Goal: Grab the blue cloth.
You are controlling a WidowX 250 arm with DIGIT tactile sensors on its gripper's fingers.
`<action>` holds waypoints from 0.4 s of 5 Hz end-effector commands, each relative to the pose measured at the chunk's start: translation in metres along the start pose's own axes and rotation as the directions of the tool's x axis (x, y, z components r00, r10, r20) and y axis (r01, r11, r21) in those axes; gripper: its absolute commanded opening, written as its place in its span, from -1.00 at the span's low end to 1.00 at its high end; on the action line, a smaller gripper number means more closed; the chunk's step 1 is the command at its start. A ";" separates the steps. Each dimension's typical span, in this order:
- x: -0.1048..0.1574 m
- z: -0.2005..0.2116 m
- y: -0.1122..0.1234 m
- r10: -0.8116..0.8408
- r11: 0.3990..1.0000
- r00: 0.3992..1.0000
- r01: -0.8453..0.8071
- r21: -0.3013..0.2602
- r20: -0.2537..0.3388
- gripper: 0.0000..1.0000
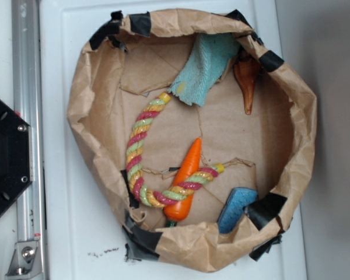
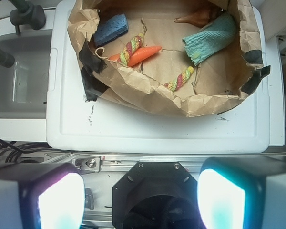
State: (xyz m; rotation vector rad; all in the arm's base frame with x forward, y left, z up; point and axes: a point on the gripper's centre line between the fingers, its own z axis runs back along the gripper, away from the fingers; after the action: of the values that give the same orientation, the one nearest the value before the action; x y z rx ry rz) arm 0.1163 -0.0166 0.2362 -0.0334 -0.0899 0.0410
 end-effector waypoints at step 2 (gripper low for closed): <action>0.046 -0.053 0.027 0.210 0.955 0.977 -0.211 0.210 0.028 1.00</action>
State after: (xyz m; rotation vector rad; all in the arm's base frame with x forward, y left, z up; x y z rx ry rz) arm 0.1667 0.0087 0.1777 0.1652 -0.0538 0.2692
